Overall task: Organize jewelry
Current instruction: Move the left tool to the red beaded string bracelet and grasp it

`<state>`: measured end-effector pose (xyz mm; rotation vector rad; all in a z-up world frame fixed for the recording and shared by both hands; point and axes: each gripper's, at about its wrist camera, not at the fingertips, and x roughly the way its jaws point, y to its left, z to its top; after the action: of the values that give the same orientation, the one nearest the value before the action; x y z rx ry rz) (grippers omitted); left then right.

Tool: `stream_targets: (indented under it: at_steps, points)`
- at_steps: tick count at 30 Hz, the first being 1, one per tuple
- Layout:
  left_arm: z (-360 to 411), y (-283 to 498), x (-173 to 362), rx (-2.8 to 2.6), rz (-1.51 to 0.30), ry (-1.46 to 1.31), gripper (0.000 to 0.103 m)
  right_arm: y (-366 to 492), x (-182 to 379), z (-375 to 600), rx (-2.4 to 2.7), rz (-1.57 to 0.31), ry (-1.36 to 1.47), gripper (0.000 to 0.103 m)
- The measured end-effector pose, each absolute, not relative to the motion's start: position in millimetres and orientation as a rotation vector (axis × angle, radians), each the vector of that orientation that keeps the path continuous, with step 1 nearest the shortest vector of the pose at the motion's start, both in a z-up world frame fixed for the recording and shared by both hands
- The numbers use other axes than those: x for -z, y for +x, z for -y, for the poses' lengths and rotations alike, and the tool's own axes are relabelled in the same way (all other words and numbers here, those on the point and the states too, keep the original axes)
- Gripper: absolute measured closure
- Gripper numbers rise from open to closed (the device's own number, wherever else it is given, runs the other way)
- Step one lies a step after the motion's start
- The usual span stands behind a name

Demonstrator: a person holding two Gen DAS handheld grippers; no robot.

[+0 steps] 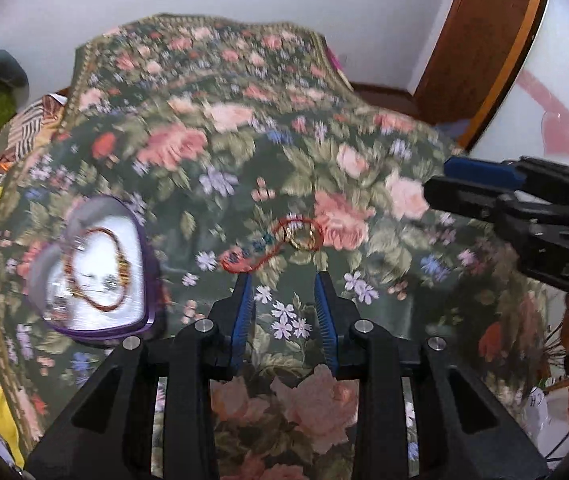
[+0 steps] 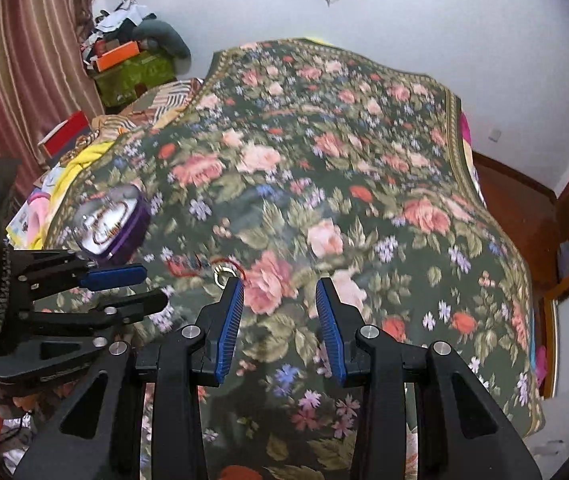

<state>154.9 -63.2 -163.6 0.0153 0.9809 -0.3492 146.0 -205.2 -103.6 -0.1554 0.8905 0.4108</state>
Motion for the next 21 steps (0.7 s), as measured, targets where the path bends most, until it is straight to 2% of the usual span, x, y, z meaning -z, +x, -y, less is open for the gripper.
stream_targets:
  at_steps: [7, 21]
  points:
    - [66, 176, 188, 0.282, -1.030, 0.036, 0.071, 149, 115, 210, -0.428, -0.922, -0.143, 0.069]
    - [66, 206, 195, 0.292, -1.028, -0.023, 0.070, 155, 123, 219, -0.428, -0.941, -0.100, 0.069]
